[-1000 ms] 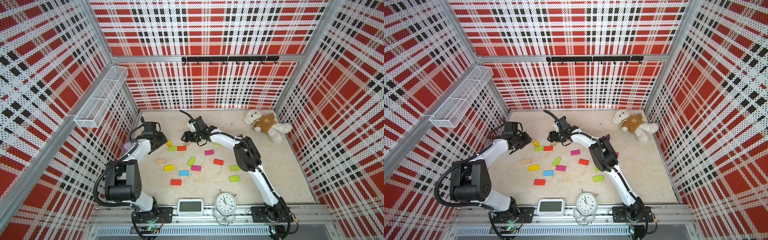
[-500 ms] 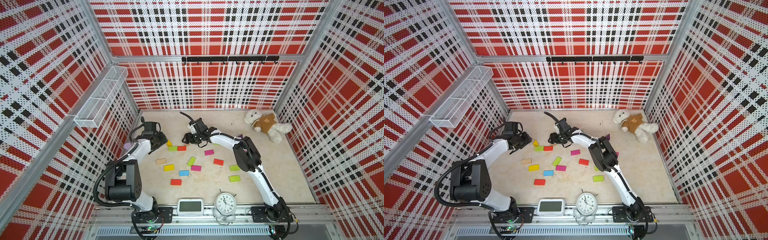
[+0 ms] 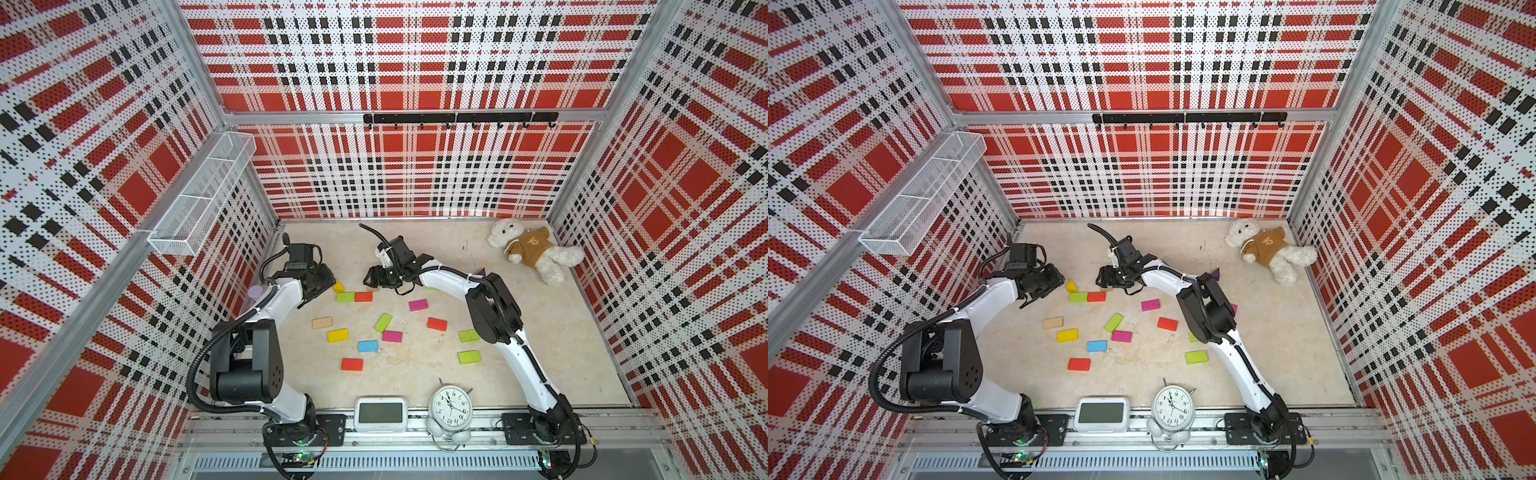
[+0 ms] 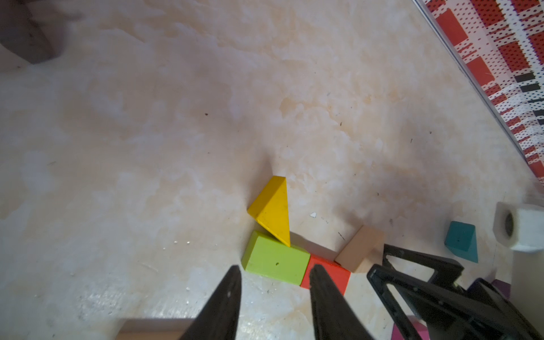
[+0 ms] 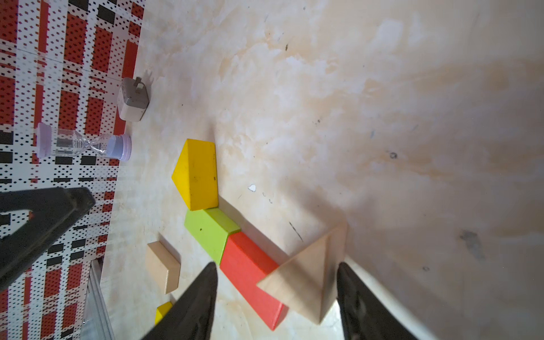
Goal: Assemble a carrot with building blocks
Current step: Assemble the building block at the center of the board.
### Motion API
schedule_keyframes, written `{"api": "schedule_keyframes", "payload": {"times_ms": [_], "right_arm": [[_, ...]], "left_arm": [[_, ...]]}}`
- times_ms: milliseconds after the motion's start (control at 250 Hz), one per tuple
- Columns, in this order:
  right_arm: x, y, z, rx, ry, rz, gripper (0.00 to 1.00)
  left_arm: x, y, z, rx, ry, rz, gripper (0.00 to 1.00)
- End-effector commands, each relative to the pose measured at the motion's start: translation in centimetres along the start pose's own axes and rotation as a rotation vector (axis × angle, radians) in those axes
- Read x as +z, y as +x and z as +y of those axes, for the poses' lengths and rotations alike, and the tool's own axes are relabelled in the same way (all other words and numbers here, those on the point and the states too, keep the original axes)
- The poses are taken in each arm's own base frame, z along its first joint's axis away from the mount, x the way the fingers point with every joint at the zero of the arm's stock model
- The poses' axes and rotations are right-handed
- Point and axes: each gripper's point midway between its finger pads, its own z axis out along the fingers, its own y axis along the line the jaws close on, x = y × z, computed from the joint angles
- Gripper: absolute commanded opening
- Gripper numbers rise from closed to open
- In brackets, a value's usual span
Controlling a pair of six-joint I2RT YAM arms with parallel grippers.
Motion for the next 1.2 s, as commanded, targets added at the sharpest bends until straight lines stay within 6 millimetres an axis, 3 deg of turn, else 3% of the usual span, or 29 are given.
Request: {"api": "schedule_keyframes", "payload": {"times_ms": [0,628,936,1197], "right_arm": [[-1.1,-1.2,2.5,-0.024,-0.051,-0.042,0.66],[-2.4,-1.5,3.0,-0.032,-0.047,-0.064,0.66],[-7.5,-4.2,3.9,-0.038,-0.096,-0.172,0.67],[-11.5,-3.8,3.9,-0.055,-0.144,-0.197,0.68]], "left_arm": [[0.2,0.0,-0.2,0.001,0.007,-0.005,0.43],[-0.2,0.2,-0.1,0.002,-0.002,-0.008,0.43],[-3.7,0.3,2.5,0.016,-0.152,-0.055,0.68],[-5.6,3.5,4.1,0.094,-0.273,0.0,0.72]]}}
